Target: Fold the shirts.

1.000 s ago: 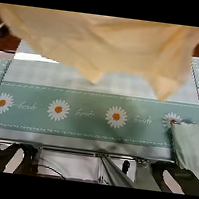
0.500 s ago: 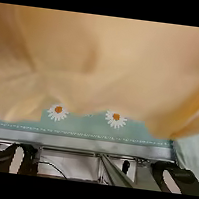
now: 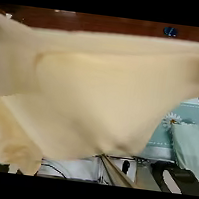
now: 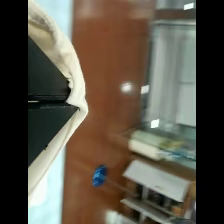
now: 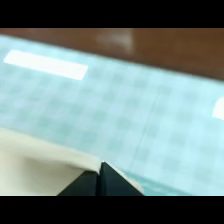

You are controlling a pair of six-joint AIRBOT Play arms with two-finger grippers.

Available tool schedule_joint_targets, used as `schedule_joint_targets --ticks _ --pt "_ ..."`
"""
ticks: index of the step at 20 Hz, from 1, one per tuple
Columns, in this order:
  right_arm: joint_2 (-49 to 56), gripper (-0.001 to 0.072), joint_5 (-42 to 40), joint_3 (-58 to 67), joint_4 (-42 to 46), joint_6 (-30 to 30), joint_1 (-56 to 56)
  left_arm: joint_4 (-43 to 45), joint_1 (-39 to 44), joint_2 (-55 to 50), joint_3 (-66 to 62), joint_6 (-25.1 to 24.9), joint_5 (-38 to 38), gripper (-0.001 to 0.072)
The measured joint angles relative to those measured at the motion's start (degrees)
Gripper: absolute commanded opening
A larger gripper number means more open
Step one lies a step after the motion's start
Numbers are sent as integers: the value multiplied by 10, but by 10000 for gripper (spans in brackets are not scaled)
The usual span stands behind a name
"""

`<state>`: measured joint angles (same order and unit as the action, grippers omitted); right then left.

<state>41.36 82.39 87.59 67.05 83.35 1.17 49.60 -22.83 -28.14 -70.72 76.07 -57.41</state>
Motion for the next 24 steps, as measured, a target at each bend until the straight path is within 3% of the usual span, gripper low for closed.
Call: schedule_joint_targets --ticks 6,10,14,15,16,17,18,21,24 --pt "157 16 -155 -115 -42 -39 0 -38 64 -136 142 -42 62 18" --pt "321 17 -216 -35 -49 -47 0 -43 110 -270 127 -54 143 19" --pt "468 17 -235 73 -53 -31 -2 -47 145 -397 91 -58 170 20" --pt "497 20 -238 93 -53 -18 -4 -47 151 -423 86 -58 174 55" --pt "521 118 -245 107 -54 -5 -7 -47 155 -446 82 -58 177 278" --pt "542 319 -249 118 -56 10 -13 -47 159 -467 80 -57 177 515" --pt "558 383 -254 125 -60 22 -19 -49 160 -483 77 -50 180 507" --pt "582 382 -235 138 -71 37 -51 -48 146 -512 64 -34 158 507" --pt "572 382 -152 142 -49 26 -111 -24 79 -519 36 -25 67 506"
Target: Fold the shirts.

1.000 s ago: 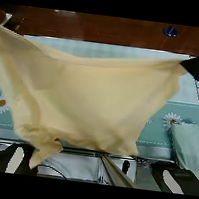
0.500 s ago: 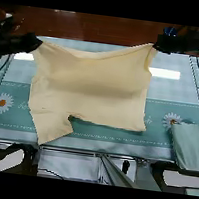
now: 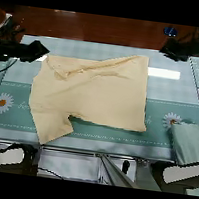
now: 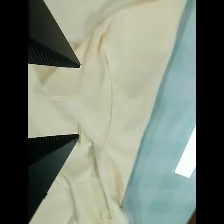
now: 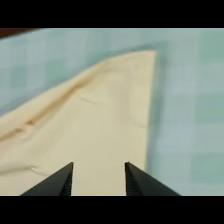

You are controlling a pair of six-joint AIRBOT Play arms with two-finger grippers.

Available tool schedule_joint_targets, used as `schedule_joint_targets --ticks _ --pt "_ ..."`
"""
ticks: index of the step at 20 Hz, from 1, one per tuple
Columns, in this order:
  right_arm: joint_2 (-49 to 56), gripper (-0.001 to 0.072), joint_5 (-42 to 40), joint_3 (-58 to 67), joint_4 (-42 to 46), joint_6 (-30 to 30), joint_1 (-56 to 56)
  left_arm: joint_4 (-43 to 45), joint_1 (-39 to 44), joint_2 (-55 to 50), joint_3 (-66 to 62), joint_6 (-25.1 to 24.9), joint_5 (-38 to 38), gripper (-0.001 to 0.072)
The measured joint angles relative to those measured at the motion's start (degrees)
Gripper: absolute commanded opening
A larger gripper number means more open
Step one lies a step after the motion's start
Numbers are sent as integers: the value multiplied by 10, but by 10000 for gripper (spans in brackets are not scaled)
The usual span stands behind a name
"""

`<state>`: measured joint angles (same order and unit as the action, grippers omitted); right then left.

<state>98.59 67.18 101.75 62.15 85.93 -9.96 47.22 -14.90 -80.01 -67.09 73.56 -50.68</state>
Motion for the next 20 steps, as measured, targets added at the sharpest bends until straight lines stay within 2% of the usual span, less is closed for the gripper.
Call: schedule_joint_targets --ticks 2,4,6,8,10,13,16,20 --pt "-23 382 64 -18 37 -11 -46 28 -55 4 2 4 -71 506" --pt "-68 382 90 -86 56 -16 -87 58 -111 16 40 4 -136 506" --pt "-134 382 81 -203 51 -16 -108 77 -158 35 107 -5 -189 506" --pt "-215 382 31 -346 30 -24 -112 92 -202 56 178 -25 -221 506" --pt "-286 382 -8 -465 -7 -39 -111 102 -242 73 236 -40 -238 507" --pt "-366 382 -33 -578 -62 -66 -110 107 -287 87 290 -49 -243 506" --pt "-410 382 -38 -629 -89 -84 -110 107 -300 89 317 -47 -235 506" --pt "-431 382 -39 -650 -104 -93 -110 95 -273 81 332 -40 -211 504"
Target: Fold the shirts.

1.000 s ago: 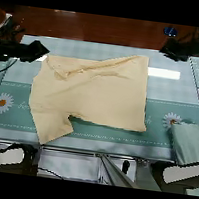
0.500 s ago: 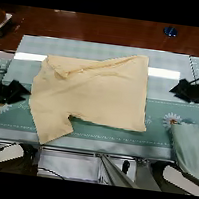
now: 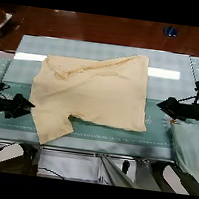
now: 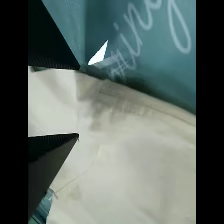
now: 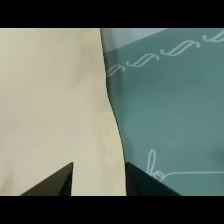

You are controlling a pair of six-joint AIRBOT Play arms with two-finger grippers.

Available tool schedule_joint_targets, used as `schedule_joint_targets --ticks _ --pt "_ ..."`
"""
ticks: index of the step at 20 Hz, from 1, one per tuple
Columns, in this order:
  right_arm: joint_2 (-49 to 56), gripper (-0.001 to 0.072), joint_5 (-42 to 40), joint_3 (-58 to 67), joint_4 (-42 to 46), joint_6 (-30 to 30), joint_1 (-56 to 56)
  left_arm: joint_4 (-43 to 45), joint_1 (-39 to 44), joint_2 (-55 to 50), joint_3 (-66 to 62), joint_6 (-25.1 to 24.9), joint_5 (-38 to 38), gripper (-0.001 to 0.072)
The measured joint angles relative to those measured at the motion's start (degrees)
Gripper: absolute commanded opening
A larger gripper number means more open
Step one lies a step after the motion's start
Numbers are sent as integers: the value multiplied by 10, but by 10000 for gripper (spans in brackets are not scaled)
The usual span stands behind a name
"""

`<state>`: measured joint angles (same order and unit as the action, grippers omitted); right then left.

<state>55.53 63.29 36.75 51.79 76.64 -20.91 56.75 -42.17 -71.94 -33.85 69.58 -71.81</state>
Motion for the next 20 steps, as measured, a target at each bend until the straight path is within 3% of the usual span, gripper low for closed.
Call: schedule_joint_targets --ticks 2,3,4,5,11,20 --pt "-3 382 6 -4 -2 -2 0 -9 18 -3 3 1 24 468" --pt "-5 382 7 -5 -4 -2 0 -12 26 -3 3 0 37 301" --pt "-5 382 9 -6 -5 -3 0 -12 33 -5 4 -3 54 50" --pt "-6 382 11 -7 -3 -3 0 -9 40 -5 5 -7 72 19" --pt "-7 382 61 -35 65 27 0 -15 59 -6 6 -15 81 19" --pt "-7 382 106 -144 26 23 0 -15 62 -7 6 -17 69 19"
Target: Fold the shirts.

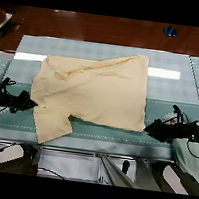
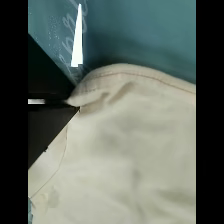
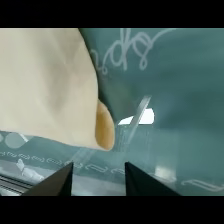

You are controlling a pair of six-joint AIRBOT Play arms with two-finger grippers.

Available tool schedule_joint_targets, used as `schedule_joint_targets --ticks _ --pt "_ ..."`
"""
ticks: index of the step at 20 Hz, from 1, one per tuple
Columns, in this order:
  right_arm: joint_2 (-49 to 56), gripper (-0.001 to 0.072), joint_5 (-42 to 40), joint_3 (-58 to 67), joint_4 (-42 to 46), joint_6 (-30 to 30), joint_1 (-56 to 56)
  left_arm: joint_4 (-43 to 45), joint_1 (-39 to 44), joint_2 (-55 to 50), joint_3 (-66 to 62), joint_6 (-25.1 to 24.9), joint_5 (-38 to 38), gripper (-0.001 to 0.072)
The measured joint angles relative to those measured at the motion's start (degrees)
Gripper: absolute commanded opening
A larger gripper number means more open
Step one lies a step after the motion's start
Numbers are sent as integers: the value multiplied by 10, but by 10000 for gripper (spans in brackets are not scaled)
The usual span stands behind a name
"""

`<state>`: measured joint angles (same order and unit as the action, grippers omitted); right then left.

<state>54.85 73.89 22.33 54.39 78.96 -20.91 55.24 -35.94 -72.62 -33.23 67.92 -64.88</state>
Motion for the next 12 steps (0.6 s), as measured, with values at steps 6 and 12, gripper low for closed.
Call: schedule_joint_targets --ticks 6,12 --pt "0 381 -38 -18 -22 -1 0 0 0 0 0 0 -2 19" --pt "15 380 -67 -21 -31 -1 7 0 0 0 0 0 -3 19"
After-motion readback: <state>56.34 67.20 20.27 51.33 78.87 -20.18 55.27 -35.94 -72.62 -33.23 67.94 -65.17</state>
